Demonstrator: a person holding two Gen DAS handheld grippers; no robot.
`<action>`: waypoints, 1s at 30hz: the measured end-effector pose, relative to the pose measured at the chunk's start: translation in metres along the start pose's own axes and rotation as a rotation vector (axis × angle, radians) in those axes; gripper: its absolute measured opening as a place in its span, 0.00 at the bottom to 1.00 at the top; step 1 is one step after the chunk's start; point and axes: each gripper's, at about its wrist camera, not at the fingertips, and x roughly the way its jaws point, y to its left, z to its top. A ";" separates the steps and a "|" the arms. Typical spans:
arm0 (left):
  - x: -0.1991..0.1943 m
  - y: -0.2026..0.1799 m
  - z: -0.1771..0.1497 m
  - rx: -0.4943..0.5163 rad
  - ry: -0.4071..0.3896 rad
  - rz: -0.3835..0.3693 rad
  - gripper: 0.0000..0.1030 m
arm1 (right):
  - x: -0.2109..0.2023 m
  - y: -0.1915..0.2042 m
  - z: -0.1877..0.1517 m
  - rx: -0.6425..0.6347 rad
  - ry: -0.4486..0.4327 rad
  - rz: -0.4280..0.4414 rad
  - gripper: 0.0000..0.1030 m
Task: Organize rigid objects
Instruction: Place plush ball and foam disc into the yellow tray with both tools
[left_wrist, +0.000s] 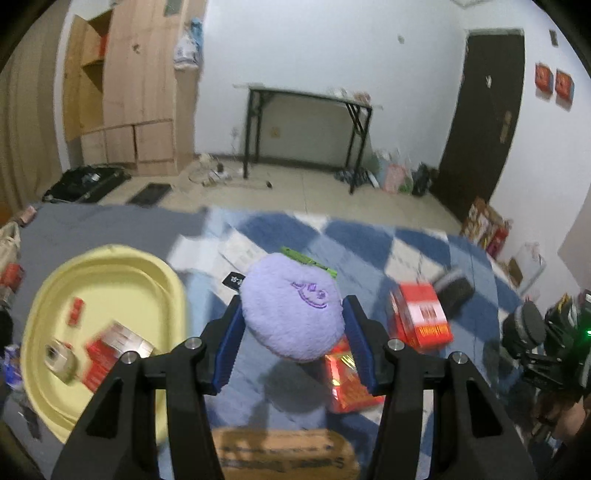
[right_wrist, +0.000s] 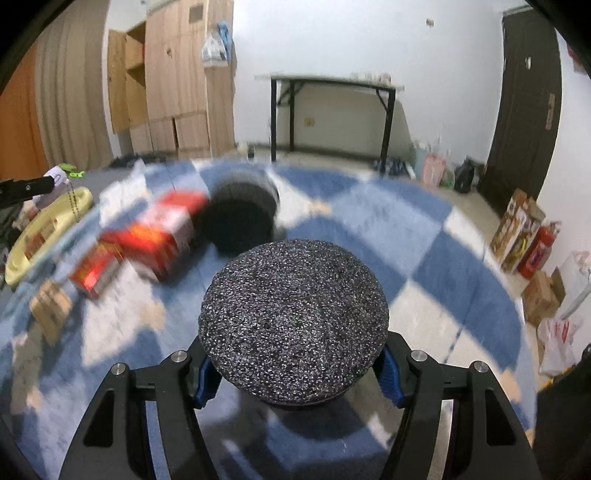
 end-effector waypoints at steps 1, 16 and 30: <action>-0.005 0.010 0.006 -0.006 -0.013 0.012 0.53 | -0.007 0.005 0.007 -0.004 -0.025 0.010 0.65; -0.016 0.218 0.011 -0.196 0.015 0.229 0.53 | -0.013 0.271 0.147 -0.232 -0.100 0.441 0.65; 0.047 0.291 -0.048 -0.302 0.100 0.213 0.53 | 0.115 0.435 0.149 -0.415 0.112 0.499 0.65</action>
